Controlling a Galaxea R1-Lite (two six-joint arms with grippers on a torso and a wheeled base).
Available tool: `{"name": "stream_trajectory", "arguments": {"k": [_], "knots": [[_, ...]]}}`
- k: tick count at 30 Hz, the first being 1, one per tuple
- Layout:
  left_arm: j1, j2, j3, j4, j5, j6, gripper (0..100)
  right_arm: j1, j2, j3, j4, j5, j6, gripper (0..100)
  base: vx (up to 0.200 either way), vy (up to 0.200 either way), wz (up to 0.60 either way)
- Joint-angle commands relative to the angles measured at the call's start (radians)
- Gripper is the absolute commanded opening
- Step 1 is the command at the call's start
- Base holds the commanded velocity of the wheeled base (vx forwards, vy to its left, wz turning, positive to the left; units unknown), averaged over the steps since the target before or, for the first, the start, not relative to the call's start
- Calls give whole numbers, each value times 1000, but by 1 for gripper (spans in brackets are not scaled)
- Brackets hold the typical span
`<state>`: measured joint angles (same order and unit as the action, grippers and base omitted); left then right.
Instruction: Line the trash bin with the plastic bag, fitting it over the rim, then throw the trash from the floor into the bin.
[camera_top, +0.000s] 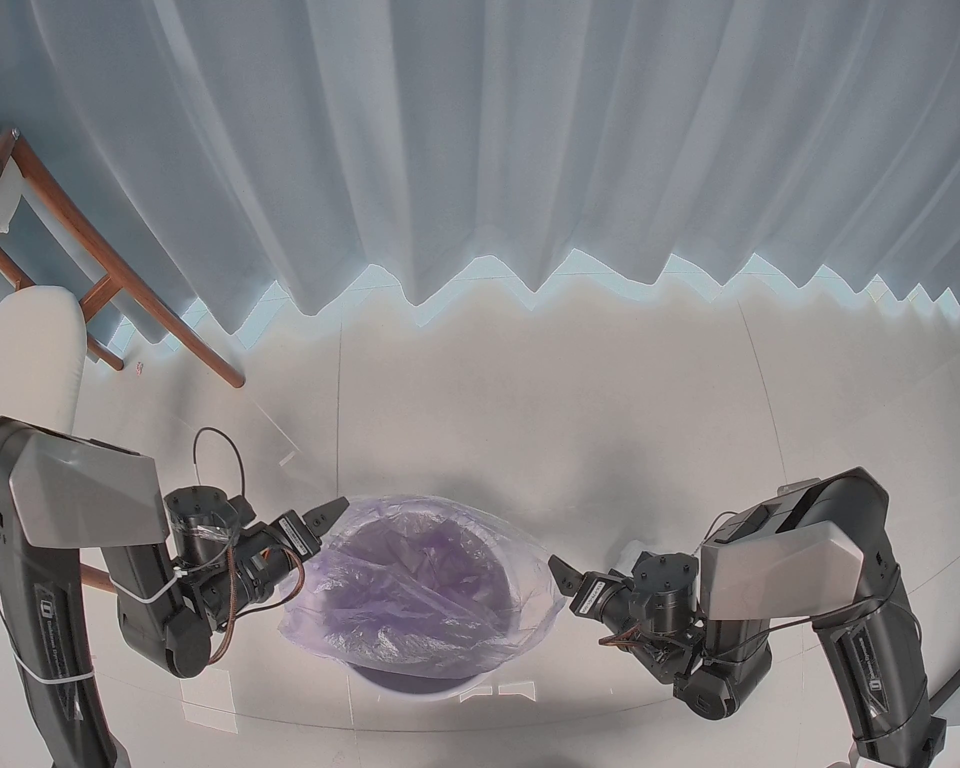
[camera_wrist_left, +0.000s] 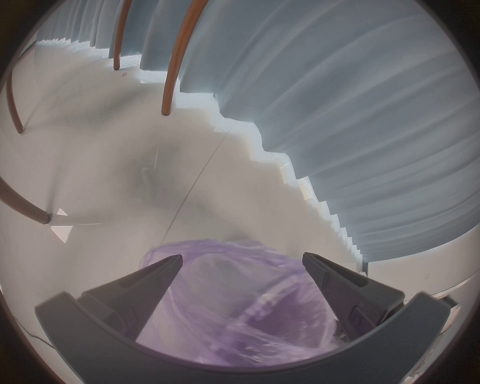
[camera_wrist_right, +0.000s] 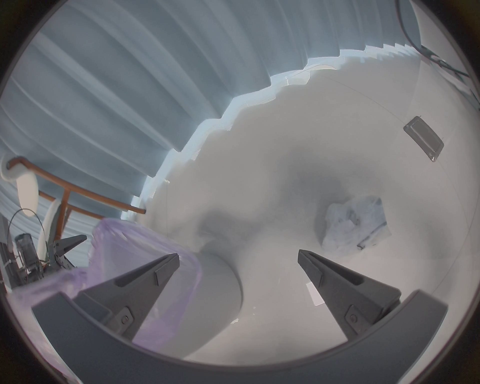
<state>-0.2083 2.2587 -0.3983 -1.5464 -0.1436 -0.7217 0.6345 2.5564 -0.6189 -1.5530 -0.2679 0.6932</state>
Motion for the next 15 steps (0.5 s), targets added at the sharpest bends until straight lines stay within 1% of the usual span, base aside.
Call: {"name": "stream_trajectory", "arguments": {"k": [1,3,4,5,7,9,11,13,15], "knots": [[29,-197,44,0,-59,-71,100,5,-119,31,-18,1,48,100,0,0,0],[44,-260,59,0,-108,-120,100,8,-150,41,-18,2,74,100,0,0,0],[46,-265,61,0,-114,-124,100,8,-151,41,-18,2,75,100,0,0,0],[75,-312,81,0,-182,-143,100,25,-163,47,-18,10,95,100,0,0,0],[106,-346,101,0,-255,-145,100,33,-166,54,-18,10,98,100,0,0,0],[122,-381,118,0,-307,-145,100,37,-174,59,-18,10,92,100,0,0,0],[122,-413,134,0,-337,-143,100,37,-199,67,-18,12,91,100,0,0,0],[119,-429,145,0,-346,-142,100,37,-217,77,-18,16,91,100,0,0,0],[112,-441,148,0,-358,-133,100,39,-278,102,-18,45,89,100,0,0,0]]}}
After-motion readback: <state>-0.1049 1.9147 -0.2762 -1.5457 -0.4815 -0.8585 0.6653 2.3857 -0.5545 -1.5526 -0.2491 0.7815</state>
